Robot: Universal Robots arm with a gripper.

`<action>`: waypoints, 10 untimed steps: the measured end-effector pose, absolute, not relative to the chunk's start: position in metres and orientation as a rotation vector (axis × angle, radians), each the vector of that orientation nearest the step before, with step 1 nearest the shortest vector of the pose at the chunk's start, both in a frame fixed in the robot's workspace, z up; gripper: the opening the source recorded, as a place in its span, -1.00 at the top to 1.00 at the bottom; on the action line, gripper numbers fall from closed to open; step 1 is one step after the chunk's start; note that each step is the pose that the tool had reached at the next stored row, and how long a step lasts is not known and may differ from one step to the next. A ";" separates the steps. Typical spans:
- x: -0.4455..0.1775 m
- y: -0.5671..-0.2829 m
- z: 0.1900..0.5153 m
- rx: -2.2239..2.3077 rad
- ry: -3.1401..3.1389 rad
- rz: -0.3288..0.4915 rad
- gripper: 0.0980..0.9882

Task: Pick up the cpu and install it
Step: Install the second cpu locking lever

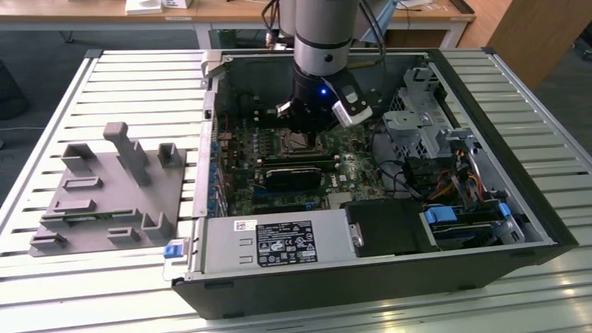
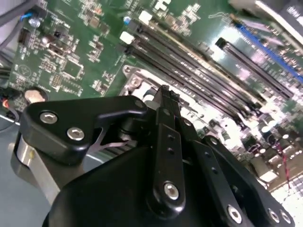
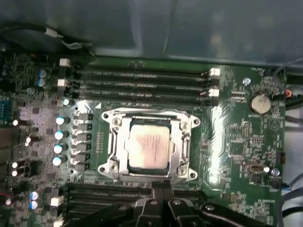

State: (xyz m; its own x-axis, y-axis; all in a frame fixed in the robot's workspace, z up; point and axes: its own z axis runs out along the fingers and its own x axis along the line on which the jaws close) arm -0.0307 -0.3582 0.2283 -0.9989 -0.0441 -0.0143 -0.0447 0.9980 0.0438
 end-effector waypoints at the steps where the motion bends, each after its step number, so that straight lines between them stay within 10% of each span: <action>1: -0.034 -0.359 0.228 -0.070 3.127 0.069 0.98; 10: -0.049 -0.359 0.225 -0.070 3.129 0.069 0.98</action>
State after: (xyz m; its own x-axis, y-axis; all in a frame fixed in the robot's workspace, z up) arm -0.0490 -0.3594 0.2252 -0.9989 -0.0444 -0.0116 -0.0449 0.9980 0.0441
